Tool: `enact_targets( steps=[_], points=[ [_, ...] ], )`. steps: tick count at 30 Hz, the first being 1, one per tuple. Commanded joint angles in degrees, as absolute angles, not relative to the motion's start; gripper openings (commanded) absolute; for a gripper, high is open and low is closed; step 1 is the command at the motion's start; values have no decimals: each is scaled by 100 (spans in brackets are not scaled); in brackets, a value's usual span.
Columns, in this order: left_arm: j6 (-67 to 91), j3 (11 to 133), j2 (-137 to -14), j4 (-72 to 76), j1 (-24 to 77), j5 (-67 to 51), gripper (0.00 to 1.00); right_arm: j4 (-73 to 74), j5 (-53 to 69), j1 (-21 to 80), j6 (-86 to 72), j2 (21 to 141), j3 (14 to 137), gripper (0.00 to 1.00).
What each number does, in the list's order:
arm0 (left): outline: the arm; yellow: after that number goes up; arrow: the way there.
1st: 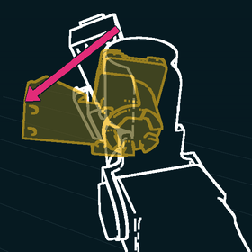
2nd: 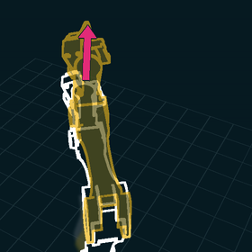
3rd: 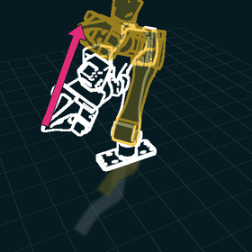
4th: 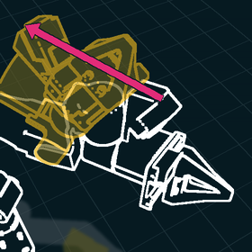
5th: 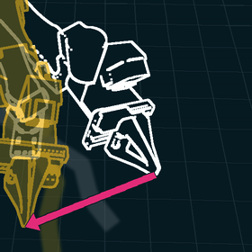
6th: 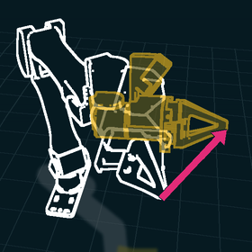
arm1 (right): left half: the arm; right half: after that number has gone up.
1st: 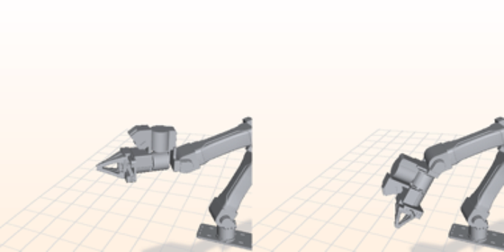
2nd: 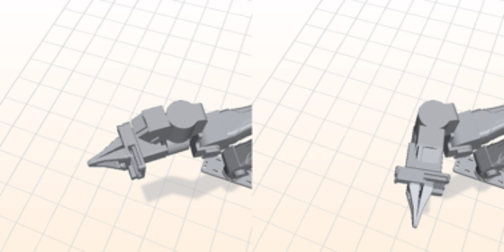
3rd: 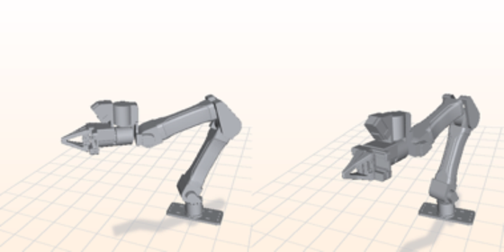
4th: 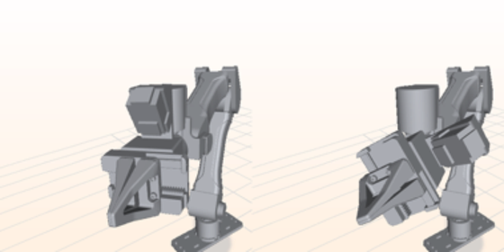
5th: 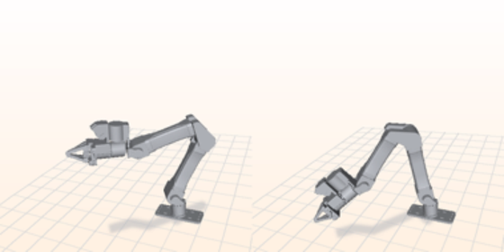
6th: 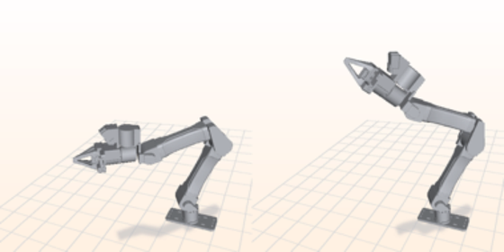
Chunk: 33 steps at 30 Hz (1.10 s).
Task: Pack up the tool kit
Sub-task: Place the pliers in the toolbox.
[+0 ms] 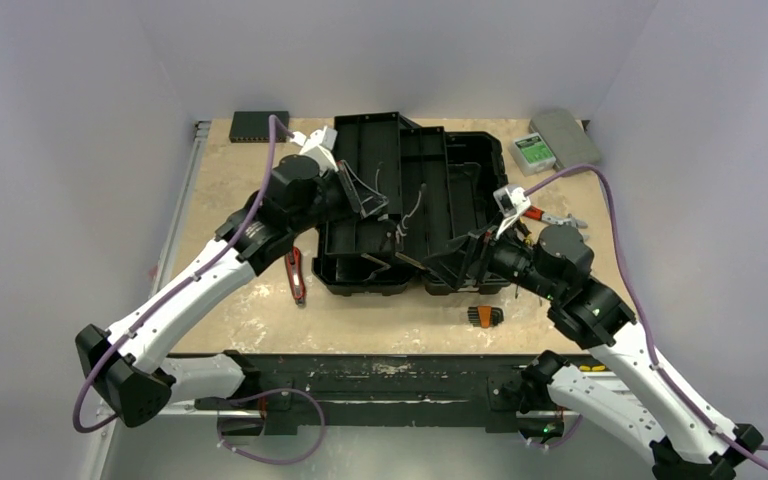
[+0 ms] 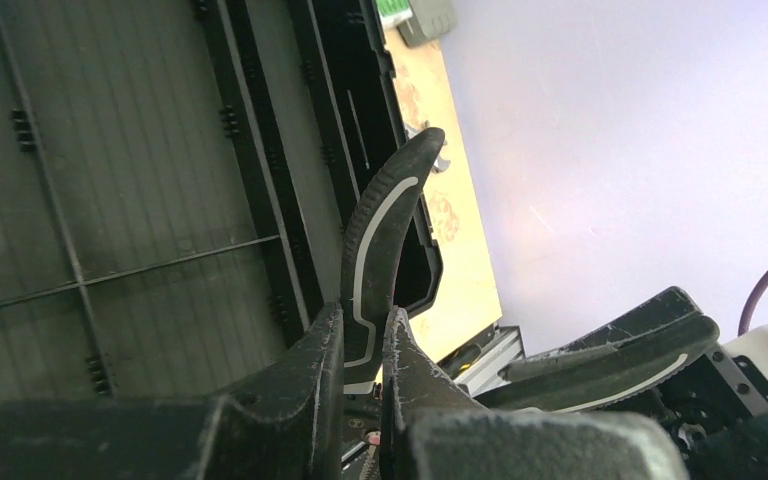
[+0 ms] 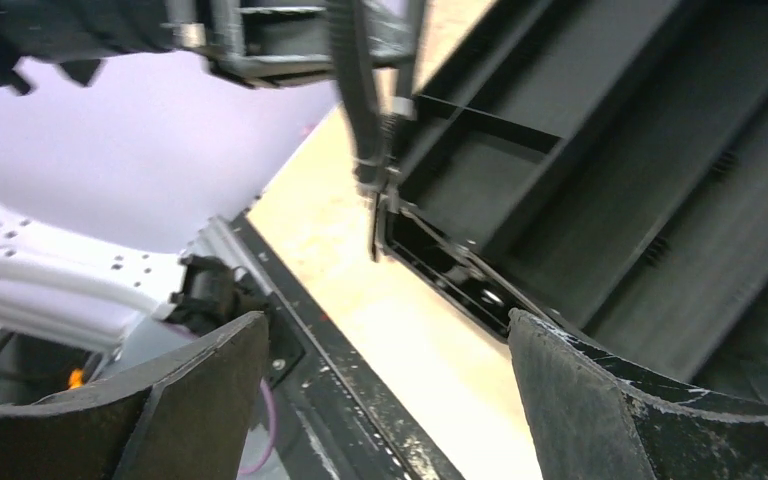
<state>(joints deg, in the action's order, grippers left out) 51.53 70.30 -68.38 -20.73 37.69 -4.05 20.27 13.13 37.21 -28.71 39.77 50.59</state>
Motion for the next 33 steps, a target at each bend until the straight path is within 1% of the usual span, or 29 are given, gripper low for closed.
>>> enact_targets(
  steps=[1, 5, 8, 11, 17, 21, 23, 24, 26, 27, 28, 31, 33],
  points=[
    [5332, 7438, -6925, -1406, 3966, -191, 0, 1107, 2264, 3735, -2891, 4048, 4962, 88],
    [5414, 7449, -7006, -1336, 4089, -100, 0, 1208, 1821, 3740, -2866, 4233, 5019, 88],
    [5520, 7450, -7077, -1284, 4216, -63, 0, 1077, 1612, 3821, -2885, 4453, 5032, 83],
    [5642, 7437, -7142, -1284, 4316, -27, 0, 870, 1143, 4037, -2867, 4604, 4988, 79],
    [5816, 7415, -7200, -1426, 4468, 228, 0, 478, 1040, 4143, -2840, 4771, 4989, 73],
    [5944, 7372, -7273, -1316, 4493, 100, 0, 503, 762, 4147, -2853, 4835, 5019, 63],
    [5971, 7376, -7313, -1299, 4514, 56, 0, 512, 599, 4152, -2884, 4808, 4991, 54],
    [5977, 7374, -7329, -1293, 4524, 45, 0, 518, 512, 4153, -2906, 4777, 4978, 44],
    [5914, 7346, -7349, -1194, 4551, 27, 0, 537, 298, 4153, -2970, 4718, 4940, 15],
    [5881, 7315, -7351, -1114, 4563, 26, 0, 593, 169, 4148, -3008, 4704, 4936, 3],
    [5872, 7280, -7336, -1049, 4569, 26, 0, 660, 41, 4155, -3040, 4702, 4936, 0],
    [5855, 7208, -7297, -972, 4571, 26, 1, 826, -182, 4150, -3077, 4696, 4965, 0],
    [5818, 7186, -7266, -984, 4571, 55, 10, 919, -351, 4150, -3109, 4658, 4968, 0]
  ],
)
